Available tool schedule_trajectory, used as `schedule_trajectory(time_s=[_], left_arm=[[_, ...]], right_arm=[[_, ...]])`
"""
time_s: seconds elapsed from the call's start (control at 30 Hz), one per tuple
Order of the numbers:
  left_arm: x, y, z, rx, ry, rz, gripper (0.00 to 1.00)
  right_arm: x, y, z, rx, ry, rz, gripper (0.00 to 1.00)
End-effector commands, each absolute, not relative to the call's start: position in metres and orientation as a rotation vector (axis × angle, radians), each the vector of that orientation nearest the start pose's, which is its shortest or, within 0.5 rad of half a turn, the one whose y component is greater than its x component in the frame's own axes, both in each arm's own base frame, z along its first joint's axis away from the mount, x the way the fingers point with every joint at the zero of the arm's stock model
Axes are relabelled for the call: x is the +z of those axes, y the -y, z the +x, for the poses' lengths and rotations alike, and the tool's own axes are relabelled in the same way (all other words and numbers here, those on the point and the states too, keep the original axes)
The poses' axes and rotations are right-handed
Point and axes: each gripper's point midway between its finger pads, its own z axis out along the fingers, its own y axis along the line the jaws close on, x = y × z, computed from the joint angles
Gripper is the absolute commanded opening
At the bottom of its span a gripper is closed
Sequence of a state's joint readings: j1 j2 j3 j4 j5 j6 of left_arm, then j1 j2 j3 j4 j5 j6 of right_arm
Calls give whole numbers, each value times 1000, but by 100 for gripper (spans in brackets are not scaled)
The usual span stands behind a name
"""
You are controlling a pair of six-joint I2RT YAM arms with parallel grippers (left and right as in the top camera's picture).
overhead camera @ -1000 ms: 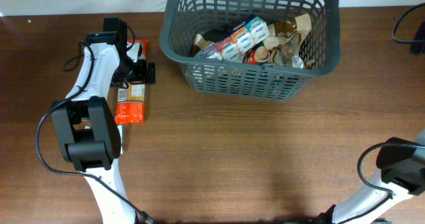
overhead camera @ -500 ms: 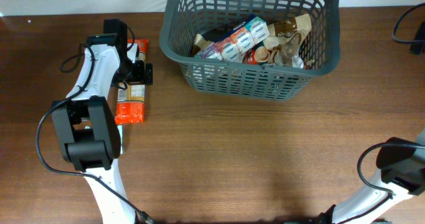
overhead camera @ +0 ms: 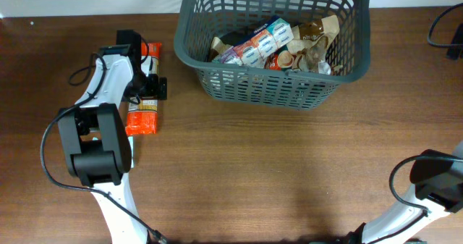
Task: Pack container
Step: 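Lower the left gripper onto the spaghetti bag and close it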
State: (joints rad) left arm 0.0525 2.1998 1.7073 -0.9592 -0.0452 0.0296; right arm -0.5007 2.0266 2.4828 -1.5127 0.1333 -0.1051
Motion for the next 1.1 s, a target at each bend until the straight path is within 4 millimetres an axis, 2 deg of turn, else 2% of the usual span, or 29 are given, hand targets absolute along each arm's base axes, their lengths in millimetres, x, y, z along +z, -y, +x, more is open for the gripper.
schedule_trajectory(time_s=[0.0, 0.43, 0.5, 0.57, 0.63, 0.8, 0.83, 1.07], left_arm=[[12, -37, 443, 99, -3043, -56, 100], [-4, -40, 432, 121, -3069, -59, 100], [-7, -40, 429, 121, -3076, -58, 90], [-7, -39, 429, 121, -3079, -59, 70], [-7, -39, 429, 121, -3078, -58, 58], [-7, -39, 429, 120, -3076, -82, 15], [-7, -40, 429, 120, -3075, -92, 3], [0, -40, 440, 119, -3039, -124, 2]], right_arm=[[304, 238, 381, -394, -2588, 584, 99], [304, 238, 381, -394, -2588, 584, 99], [304, 238, 381, -393, -2588, 584, 99], [304, 238, 381, -393, -2588, 584, 99], [304, 238, 381, -394, -2588, 584, 99], [304, 238, 381, -393, -2588, 584, 99], [304, 238, 381, -393, -2588, 584, 99], [304, 238, 381, -394, -2588, 584, 99]])
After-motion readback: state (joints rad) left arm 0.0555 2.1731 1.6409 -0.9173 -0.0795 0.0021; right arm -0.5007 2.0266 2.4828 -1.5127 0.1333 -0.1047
